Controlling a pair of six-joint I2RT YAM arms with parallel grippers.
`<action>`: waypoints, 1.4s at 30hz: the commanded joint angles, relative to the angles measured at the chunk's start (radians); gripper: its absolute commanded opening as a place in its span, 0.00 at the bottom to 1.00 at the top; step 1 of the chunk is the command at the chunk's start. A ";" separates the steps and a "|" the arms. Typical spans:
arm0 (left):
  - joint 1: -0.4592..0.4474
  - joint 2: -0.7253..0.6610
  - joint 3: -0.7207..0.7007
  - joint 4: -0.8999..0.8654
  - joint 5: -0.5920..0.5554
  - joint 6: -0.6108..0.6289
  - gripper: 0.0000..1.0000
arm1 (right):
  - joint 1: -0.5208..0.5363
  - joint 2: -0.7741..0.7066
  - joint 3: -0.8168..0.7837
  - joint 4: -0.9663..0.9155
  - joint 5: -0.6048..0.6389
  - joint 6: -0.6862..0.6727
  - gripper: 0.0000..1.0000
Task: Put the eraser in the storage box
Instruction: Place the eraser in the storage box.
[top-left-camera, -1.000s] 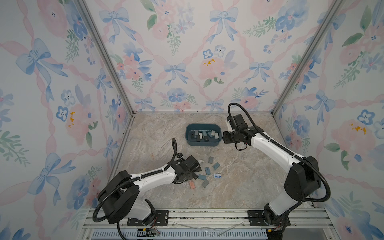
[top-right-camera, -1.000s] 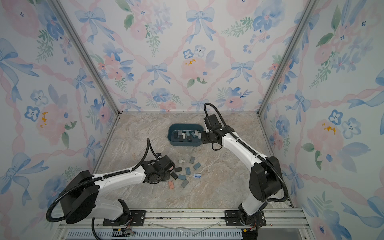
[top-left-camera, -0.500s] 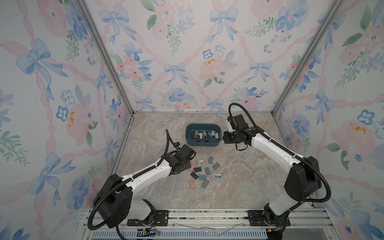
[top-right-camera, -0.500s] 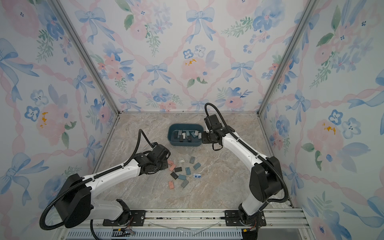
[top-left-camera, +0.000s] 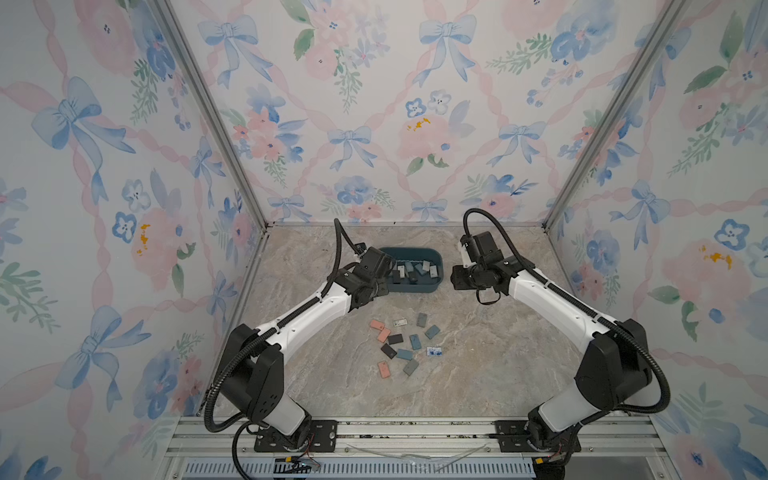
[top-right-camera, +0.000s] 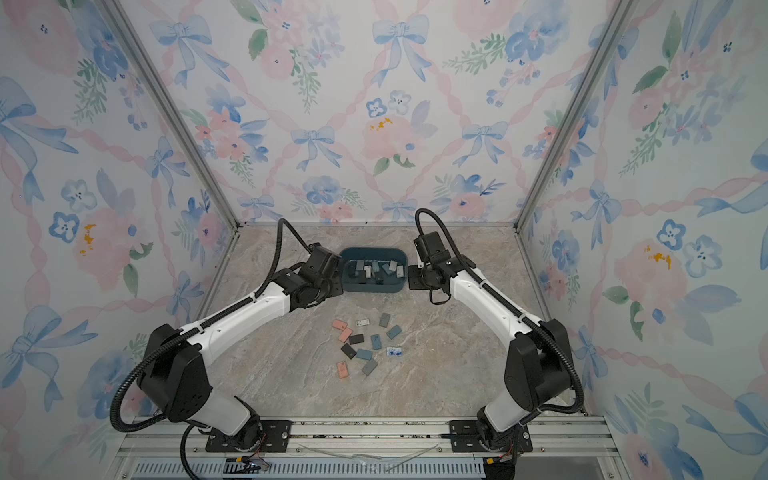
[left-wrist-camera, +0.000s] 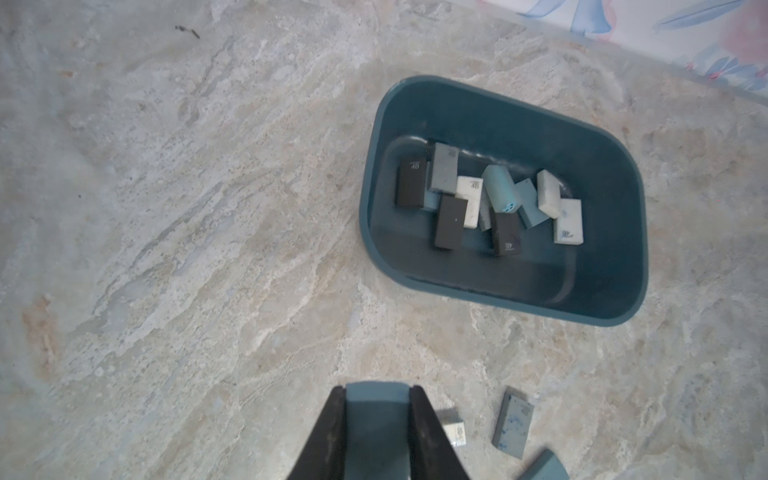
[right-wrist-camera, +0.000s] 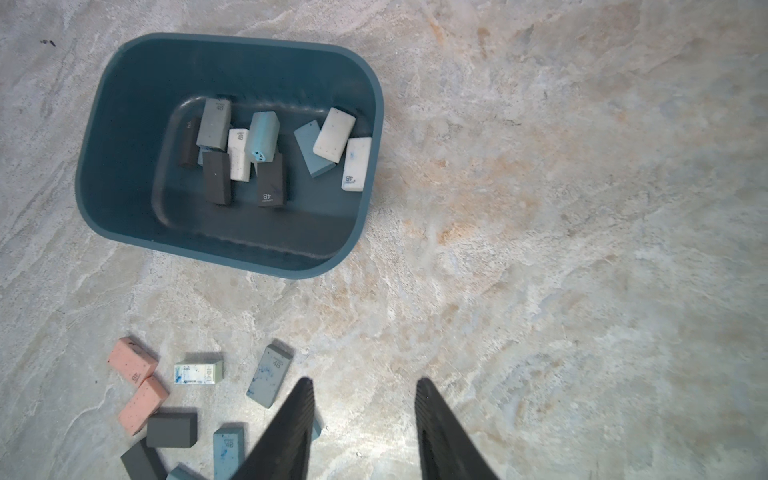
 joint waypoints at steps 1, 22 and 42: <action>0.014 0.072 0.086 -0.007 0.007 0.072 0.25 | -0.020 -0.047 -0.025 0.008 -0.007 0.018 0.43; 0.098 0.533 0.495 -0.009 0.153 0.170 0.21 | -0.082 -0.103 -0.077 -0.006 -0.009 0.020 0.44; 0.133 0.682 0.600 -0.008 0.167 0.181 0.21 | -0.100 -0.130 -0.091 -0.015 -0.005 0.020 0.44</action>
